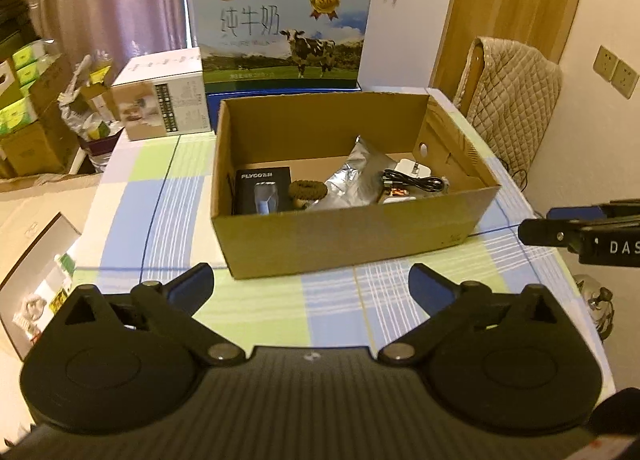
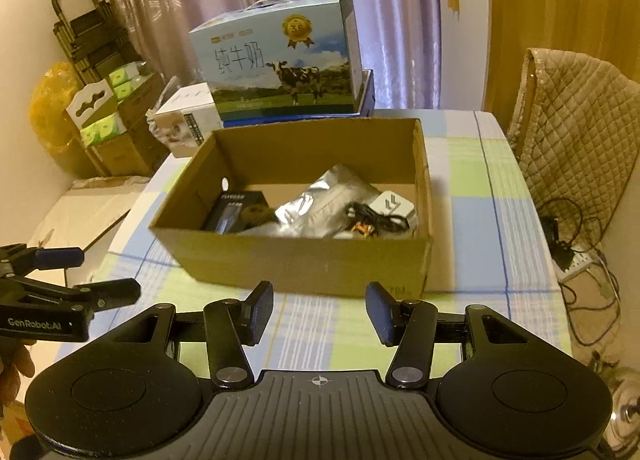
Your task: Organize objects
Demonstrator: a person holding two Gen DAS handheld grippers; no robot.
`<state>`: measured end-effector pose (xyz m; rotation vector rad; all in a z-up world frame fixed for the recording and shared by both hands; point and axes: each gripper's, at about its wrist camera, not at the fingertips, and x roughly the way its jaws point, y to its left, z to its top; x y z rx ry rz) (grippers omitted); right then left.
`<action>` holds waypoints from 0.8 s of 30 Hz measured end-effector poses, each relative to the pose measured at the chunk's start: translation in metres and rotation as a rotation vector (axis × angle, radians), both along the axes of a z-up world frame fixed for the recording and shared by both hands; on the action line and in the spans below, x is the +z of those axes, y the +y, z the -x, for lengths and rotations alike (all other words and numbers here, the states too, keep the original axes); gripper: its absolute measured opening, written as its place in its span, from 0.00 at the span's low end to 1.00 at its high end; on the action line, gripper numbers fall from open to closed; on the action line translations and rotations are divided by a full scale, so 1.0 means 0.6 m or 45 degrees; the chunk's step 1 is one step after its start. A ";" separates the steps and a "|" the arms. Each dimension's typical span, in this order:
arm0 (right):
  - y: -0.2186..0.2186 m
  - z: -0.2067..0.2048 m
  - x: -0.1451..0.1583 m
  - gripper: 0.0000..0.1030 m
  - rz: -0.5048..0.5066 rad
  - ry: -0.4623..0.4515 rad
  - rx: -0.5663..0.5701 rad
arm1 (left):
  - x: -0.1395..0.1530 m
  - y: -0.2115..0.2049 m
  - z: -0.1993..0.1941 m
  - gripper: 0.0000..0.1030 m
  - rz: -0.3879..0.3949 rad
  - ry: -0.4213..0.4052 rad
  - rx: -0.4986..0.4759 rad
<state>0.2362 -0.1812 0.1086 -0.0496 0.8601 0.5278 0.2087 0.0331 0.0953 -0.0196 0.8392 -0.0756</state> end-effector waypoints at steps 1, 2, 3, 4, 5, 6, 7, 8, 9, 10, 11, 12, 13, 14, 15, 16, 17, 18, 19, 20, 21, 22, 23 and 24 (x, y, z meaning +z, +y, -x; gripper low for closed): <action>-0.004 0.013 0.004 0.47 0.004 -0.004 -0.001 | 0.005 0.001 0.015 0.99 0.007 -0.009 0.012; -0.009 0.028 0.010 0.47 0.001 -0.014 -0.007 | 0.009 0.002 0.030 0.99 0.015 -0.012 0.028; -0.015 0.041 0.014 0.47 -0.009 -0.022 -0.016 | 0.012 0.002 0.042 0.99 0.024 -0.013 0.033; -0.023 0.057 0.018 0.47 -0.020 -0.025 -0.028 | 0.016 0.002 0.059 0.99 0.035 -0.017 0.038; -0.029 0.069 0.020 0.47 -0.026 -0.025 -0.039 | 0.019 0.001 0.071 0.99 0.040 -0.022 0.048; -0.034 0.081 0.022 0.47 -0.028 -0.027 -0.047 | 0.023 0.000 0.088 0.99 0.040 -0.029 0.062; -0.037 0.094 0.023 0.47 -0.027 -0.031 -0.047 | 0.026 -0.002 0.101 0.99 0.040 -0.035 0.075; -0.041 0.107 0.023 0.47 -0.024 -0.034 -0.043 | 0.029 -0.003 0.115 0.99 0.039 -0.039 0.086; -0.045 0.120 0.024 0.47 -0.023 -0.037 -0.044 | 0.031 -0.005 0.128 0.99 0.039 -0.043 0.092; -0.051 0.132 0.023 0.47 -0.027 -0.036 -0.051 | 0.033 -0.008 0.141 0.99 0.045 -0.047 0.093; -0.057 0.147 0.022 0.47 -0.034 -0.031 -0.057 | 0.033 -0.010 0.153 0.99 0.049 -0.049 0.097; -0.061 0.158 0.021 0.47 -0.039 -0.028 -0.058 | 0.033 -0.014 0.164 0.99 0.049 -0.049 0.097; -0.064 0.170 0.019 0.47 -0.038 -0.027 -0.059 | 0.032 -0.018 0.176 0.99 0.044 -0.048 0.099; -0.068 0.182 0.018 0.47 -0.030 -0.027 -0.056 | 0.030 -0.020 0.187 0.99 0.042 -0.046 0.102; -0.070 0.192 0.018 0.47 -0.024 -0.030 -0.054 | 0.029 -0.022 0.197 0.99 0.044 -0.041 0.109; -0.073 0.201 0.017 0.47 -0.021 -0.030 -0.056 | 0.026 -0.024 0.204 0.99 0.050 -0.033 0.118; -0.076 0.210 0.015 0.47 -0.020 -0.026 -0.057 | 0.025 -0.025 0.211 0.99 0.053 -0.029 0.122; -0.078 0.219 0.014 0.47 -0.022 -0.022 -0.056 | 0.024 -0.026 0.218 0.99 0.051 -0.029 0.129; -0.081 0.228 0.013 0.47 -0.025 -0.019 -0.049 | 0.023 -0.028 0.226 0.99 0.044 -0.033 0.139; -0.083 0.236 0.012 0.47 -0.026 -0.015 -0.043 | 0.023 -0.030 0.235 0.99 0.034 -0.038 0.148; -0.084 0.242 0.010 0.47 -0.025 -0.009 -0.040 | 0.023 -0.034 0.242 0.99 0.029 -0.042 0.149; -0.086 0.248 0.009 0.47 -0.025 -0.008 -0.039 | 0.023 -0.035 0.247 0.99 0.034 -0.043 0.149; -0.088 0.254 0.008 0.47 -0.025 -0.009 -0.036 | 0.022 -0.037 0.253 0.99 0.037 -0.043 0.150; -0.089 0.258 0.008 0.47 -0.024 -0.010 -0.034 | 0.021 -0.040 0.257 0.99 0.035 -0.042 0.145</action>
